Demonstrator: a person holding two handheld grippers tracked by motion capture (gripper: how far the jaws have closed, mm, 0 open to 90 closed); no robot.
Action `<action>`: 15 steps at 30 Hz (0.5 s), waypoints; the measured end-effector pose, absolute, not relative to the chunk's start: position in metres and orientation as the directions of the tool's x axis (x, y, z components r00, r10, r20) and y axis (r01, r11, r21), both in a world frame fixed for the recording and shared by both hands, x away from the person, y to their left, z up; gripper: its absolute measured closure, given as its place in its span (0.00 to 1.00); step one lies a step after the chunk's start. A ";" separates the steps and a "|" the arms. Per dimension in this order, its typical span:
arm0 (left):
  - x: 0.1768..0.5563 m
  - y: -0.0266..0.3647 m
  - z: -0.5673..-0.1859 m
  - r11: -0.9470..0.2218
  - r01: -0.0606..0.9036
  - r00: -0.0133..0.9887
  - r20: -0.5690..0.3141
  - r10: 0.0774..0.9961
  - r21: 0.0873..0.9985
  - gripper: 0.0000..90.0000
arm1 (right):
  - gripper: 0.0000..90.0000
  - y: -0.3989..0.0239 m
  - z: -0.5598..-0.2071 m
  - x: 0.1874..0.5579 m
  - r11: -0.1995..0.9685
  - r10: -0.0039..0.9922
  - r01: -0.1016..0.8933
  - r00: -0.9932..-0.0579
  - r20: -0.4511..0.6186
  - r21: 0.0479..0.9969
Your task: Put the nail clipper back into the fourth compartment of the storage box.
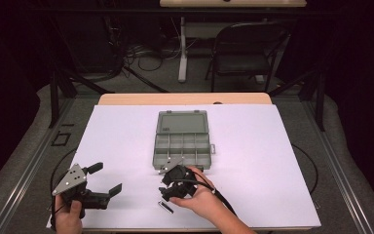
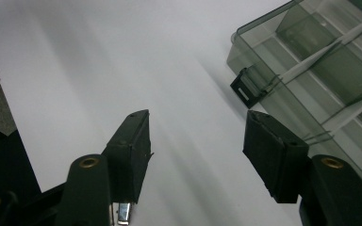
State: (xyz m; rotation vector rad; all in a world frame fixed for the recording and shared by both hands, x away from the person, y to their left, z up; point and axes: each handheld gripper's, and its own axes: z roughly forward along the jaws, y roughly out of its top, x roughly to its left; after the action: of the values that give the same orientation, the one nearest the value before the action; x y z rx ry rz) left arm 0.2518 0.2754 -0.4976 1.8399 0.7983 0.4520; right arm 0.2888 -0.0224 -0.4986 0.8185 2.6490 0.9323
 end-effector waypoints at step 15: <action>0.253 0.275 -0.499 -0.248 0.320 0.707 -0.057 0.705 0.914 0.01 | 0.53 -0.013 -0.516 0.288 0.661 0.561 0.453 -0.828 0.007 0.599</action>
State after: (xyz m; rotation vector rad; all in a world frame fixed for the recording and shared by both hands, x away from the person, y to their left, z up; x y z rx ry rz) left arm 0.2525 0.2752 -0.4986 1.8444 0.8028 0.4492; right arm 0.2878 -0.0134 -0.5164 0.8319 2.6971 0.8994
